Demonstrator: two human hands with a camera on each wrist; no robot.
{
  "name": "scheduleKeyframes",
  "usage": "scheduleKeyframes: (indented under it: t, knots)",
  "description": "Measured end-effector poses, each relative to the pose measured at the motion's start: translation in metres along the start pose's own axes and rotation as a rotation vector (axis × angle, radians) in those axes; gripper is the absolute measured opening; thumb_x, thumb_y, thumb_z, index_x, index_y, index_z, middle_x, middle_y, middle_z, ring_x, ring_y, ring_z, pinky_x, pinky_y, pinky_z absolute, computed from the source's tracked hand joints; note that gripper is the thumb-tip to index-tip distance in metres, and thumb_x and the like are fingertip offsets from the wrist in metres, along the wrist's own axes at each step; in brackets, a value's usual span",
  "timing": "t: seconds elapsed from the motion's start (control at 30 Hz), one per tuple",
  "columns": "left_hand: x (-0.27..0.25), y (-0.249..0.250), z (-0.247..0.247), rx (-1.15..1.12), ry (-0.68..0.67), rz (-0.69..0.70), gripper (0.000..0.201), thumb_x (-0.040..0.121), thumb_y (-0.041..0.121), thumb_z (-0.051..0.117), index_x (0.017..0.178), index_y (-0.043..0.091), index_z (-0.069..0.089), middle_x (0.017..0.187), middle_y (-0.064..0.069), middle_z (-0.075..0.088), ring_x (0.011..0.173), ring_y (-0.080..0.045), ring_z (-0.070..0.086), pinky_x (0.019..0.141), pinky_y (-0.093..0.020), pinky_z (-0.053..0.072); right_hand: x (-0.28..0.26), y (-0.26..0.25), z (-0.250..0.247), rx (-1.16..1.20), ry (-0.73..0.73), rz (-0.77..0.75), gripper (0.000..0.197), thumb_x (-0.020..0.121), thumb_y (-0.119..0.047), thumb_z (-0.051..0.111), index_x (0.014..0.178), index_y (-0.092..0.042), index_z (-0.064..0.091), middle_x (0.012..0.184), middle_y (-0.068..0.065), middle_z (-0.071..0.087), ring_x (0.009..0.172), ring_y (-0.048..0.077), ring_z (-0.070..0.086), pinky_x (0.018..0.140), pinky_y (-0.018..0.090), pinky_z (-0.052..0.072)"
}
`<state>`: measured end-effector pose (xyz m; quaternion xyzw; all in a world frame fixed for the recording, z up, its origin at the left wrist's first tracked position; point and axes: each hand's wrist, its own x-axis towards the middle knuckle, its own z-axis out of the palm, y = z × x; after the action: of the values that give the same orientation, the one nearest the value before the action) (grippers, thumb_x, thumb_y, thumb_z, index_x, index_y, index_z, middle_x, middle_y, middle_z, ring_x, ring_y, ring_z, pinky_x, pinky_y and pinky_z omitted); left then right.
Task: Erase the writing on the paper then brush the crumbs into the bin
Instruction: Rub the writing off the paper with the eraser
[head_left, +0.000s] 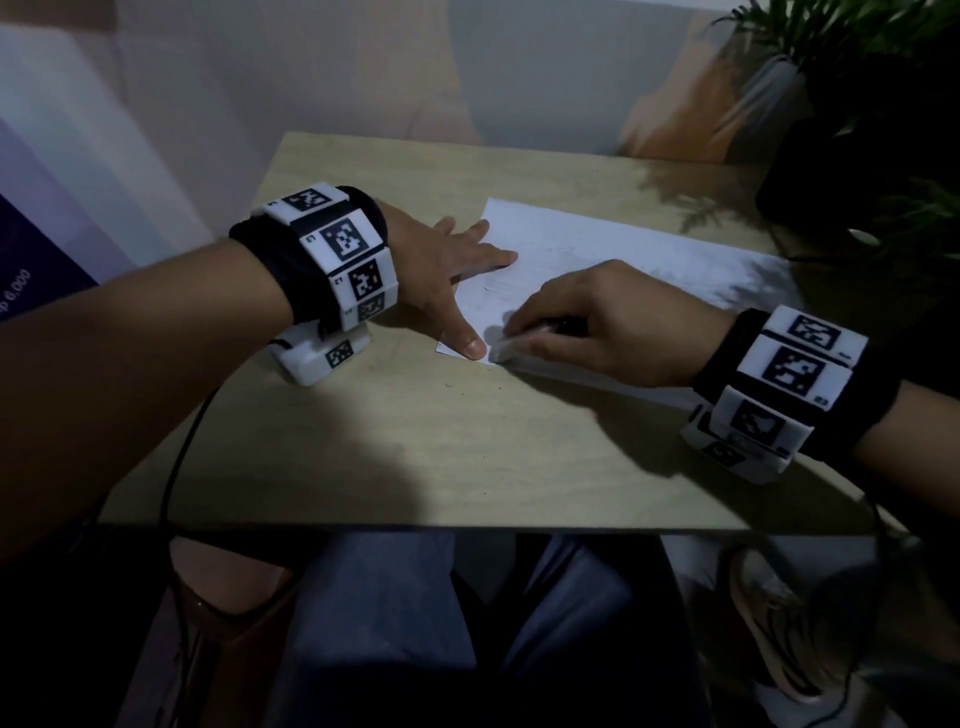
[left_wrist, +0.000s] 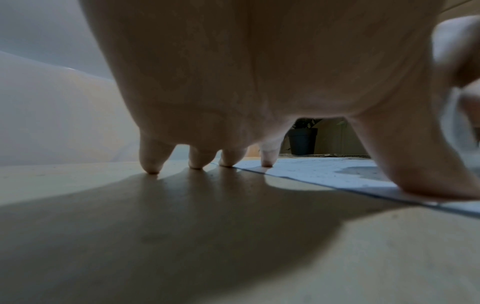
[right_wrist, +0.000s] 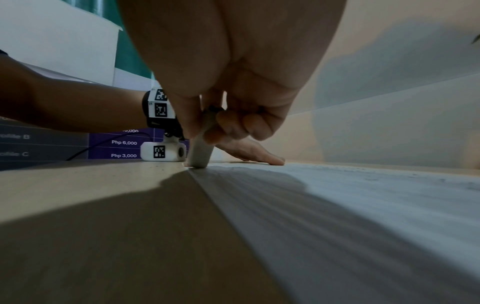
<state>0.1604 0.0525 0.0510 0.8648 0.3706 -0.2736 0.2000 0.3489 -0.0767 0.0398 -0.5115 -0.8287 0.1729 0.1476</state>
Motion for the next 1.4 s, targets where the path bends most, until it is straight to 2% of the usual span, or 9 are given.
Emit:
scheduleKeyframes:
  t: [0.2, 0.33, 0.53, 0.7, 0.87, 0.97, 1.13, 1.3, 1.4]
  knots:
    - [-0.002, 0.001, 0.0, -0.008, -0.001, -0.006, 0.136, 0.048, 0.084, 0.066, 0.156, 0.053, -0.011, 0.165, 0.016, -0.028, 0.153, -0.016, -0.026, 0.124, -0.058, -0.005, -0.002, 0.002, -0.003, 0.081, -0.048, 0.068, 0.019, 0.089, -0.042, 0.063, 0.094, -0.03, 0.077, 0.084, -0.007, 0.074, 0.072, 0.01, 0.066, 0.073, 0.039, 0.053]
    - [-0.001, 0.0, 0.0, -0.002, -0.003, -0.004, 0.134, 0.05, 0.082, 0.067, 0.156, 0.053, -0.01, 0.165, 0.017, -0.028, 0.152, -0.016, -0.026, 0.125, -0.057, -0.005, 0.003, -0.001, 0.0, 0.081, -0.007, -0.037, 0.035, 0.092, -0.051, 0.056, 0.109, -0.027, 0.076, 0.092, -0.012, 0.071, 0.08, 0.008, 0.064, 0.075, 0.029, 0.051]
    - [0.0, 0.0, 0.0, -0.014, -0.01, -0.002, 0.136, 0.046, 0.085, 0.066, 0.155, 0.055, -0.01, 0.164, 0.018, -0.028, 0.152, -0.015, -0.026, 0.125, -0.057, -0.006, -0.002, 0.002, -0.001, -0.072, 0.005, -0.04, 0.023, 0.083, -0.041, 0.057, 0.085, -0.027, 0.074, 0.082, -0.012, 0.069, 0.074, 0.009, 0.062, 0.072, 0.036, 0.052]
    - [0.001, 0.0, 0.0, -0.006, -0.003, -0.002, 0.134, 0.051, 0.083, 0.067, 0.156, 0.054, -0.011, 0.165, 0.016, -0.029, 0.153, -0.016, -0.026, 0.125, -0.057, -0.005, 0.003, -0.005, 0.001, 0.012, 0.001, -0.105, 0.037, 0.092, -0.052, 0.051, 0.103, -0.027, 0.075, 0.082, -0.015, 0.06, 0.071, -0.001, 0.055, 0.069, 0.023, 0.045]
    - [0.002, 0.0, 0.0, -0.003, -0.01, 0.0, 0.137, 0.046, 0.087, 0.065, 0.155, 0.055, -0.011, 0.165, 0.016, -0.028, 0.153, -0.017, -0.025, 0.124, -0.059, -0.005, 0.001, 0.0, 0.001, -0.127, 0.003, -0.067, 0.026, 0.084, -0.044, 0.053, 0.088, -0.027, 0.073, 0.082, -0.013, 0.064, 0.074, 0.009, 0.059, 0.072, 0.038, 0.052]
    - [0.0, 0.001, 0.0, -0.003, -0.01, -0.007, 0.137, 0.046, 0.085, 0.065, 0.155, 0.054, -0.011, 0.165, 0.016, -0.028, 0.153, -0.017, -0.025, 0.124, -0.059, -0.005, 0.0, -0.001, 0.0, -0.091, 0.011, -0.05, 0.026, 0.08, -0.041, 0.054, 0.087, -0.025, 0.073, 0.082, -0.013, 0.065, 0.074, 0.008, 0.059, 0.072, 0.039, 0.052]
    - [0.0, 0.001, 0.001, -0.004, 0.003, -0.007, 0.133, 0.051, 0.081, 0.067, 0.156, 0.053, -0.011, 0.165, 0.016, -0.028, 0.153, -0.016, -0.026, 0.125, -0.056, -0.005, 0.003, -0.006, 0.003, -0.001, -0.019, -0.108, 0.042, 0.091, -0.057, 0.049, 0.105, -0.027, 0.075, 0.084, -0.011, 0.064, 0.072, 0.007, 0.056, 0.069, 0.028, 0.045]
    - [0.002, -0.001, 0.0, -0.028, -0.016, 0.0, 0.138, 0.045, 0.085, 0.067, 0.155, 0.056, -0.01, 0.164, 0.019, -0.028, 0.152, -0.013, -0.027, 0.125, -0.056, -0.005, 0.0, 0.005, 0.001, -0.18, 0.034, 0.012, 0.036, 0.081, -0.055, 0.048, 0.086, -0.028, 0.071, 0.081, -0.01, 0.067, 0.075, 0.013, 0.061, 0.072, 0.038, 0.053]
    - [0.003, -0.003, 0.0, -0.029, -0.013, 0.0, 0.137, 0.045, 0.085, 0.068, 0.155, 0.056, -0.009, 0.164, 0.019, -0.028, 0.152, -0.013, -0.027, 0.125, -0.057, -0.005, 0.002, 0.003, 0.0, -0.114, 0.051, 0.004, 0.03, 0.082, -0.047, 0.049, 0.088, -0.027, 0.07, 0.082, -0.007, 0.069, 0.073, 0.014, 0.061, 0.072, 0.038, 0.052]
